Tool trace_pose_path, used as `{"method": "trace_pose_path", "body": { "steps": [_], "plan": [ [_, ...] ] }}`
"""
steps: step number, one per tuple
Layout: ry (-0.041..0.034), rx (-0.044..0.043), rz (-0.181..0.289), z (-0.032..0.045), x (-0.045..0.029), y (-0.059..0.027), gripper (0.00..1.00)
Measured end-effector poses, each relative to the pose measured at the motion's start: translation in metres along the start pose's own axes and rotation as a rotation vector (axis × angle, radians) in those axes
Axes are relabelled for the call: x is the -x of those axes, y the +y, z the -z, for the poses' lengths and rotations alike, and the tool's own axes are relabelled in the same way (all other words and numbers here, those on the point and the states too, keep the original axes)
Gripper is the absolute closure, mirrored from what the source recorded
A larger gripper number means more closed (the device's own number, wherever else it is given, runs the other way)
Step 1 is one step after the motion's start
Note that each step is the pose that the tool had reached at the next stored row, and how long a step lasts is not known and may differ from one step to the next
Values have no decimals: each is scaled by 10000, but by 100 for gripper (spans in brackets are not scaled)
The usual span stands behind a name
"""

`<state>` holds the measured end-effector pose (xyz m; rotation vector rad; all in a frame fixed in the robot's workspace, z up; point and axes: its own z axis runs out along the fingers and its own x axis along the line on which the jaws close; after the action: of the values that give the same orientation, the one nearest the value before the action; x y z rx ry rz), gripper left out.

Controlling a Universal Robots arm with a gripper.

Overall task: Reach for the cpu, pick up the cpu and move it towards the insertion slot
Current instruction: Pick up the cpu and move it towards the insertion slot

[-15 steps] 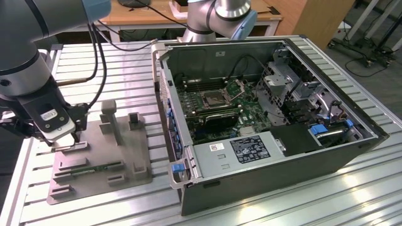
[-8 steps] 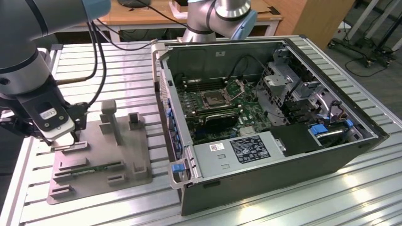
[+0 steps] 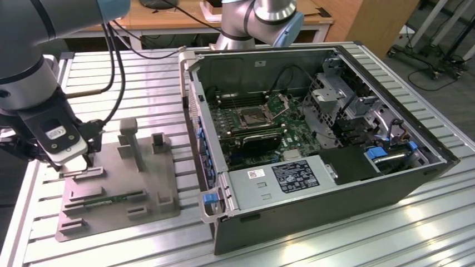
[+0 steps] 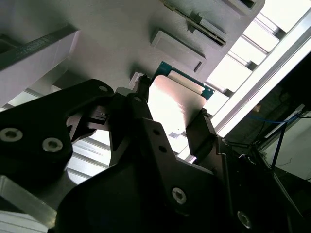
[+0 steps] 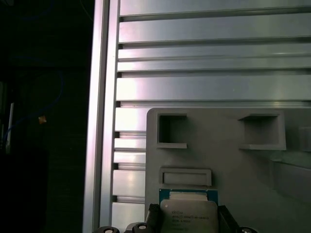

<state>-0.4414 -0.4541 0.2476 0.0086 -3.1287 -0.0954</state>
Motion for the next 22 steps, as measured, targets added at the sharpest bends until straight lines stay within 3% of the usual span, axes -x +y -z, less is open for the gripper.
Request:
{"method": "trace_pose_path", "body": {
  "steps": [22],
  "plan": [
    [-1, 0, 0, 85, 1, 5, 45]
  ]
}}
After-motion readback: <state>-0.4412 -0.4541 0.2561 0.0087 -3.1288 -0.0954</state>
